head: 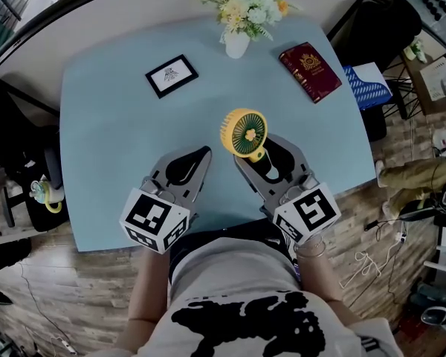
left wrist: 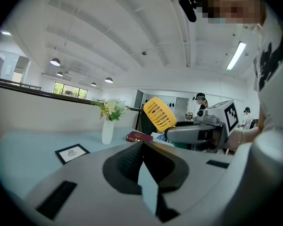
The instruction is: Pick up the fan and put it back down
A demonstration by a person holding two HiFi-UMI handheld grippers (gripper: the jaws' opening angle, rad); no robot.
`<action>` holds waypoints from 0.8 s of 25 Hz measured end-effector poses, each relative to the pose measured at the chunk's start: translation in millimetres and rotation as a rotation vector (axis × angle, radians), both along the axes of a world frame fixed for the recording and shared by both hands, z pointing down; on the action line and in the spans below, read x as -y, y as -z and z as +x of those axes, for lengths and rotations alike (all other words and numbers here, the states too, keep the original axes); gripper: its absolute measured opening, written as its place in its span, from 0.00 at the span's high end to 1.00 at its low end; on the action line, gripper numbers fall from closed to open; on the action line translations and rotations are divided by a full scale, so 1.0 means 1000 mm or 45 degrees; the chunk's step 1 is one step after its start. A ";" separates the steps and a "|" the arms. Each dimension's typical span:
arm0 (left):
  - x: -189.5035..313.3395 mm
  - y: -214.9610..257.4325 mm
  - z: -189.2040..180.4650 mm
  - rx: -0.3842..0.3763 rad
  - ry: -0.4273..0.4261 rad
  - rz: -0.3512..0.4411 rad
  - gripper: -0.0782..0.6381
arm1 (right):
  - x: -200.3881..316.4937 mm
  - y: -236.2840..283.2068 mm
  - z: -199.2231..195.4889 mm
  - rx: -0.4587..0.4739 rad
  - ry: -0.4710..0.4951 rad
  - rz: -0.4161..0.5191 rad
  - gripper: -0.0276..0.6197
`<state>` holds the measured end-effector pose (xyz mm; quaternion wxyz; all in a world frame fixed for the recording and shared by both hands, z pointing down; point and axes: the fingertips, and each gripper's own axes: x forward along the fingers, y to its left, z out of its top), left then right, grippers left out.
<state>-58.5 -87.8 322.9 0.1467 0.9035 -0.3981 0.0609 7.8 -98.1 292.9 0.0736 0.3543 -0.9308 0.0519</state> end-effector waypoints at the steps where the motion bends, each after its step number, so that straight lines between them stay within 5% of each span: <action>1: 0.000 -0.001 -0.001 0.001 0.000 -0.002 0.88 | 0.000 0.000 0.000 -0.001 0.000 0.000 0.63; 20: 0.005 -0.009 -0.005 0.001 -0.011 -0.031 0.88 | 0.007 -0.006 -0.006 -0.028 0.002 -0.008 0.63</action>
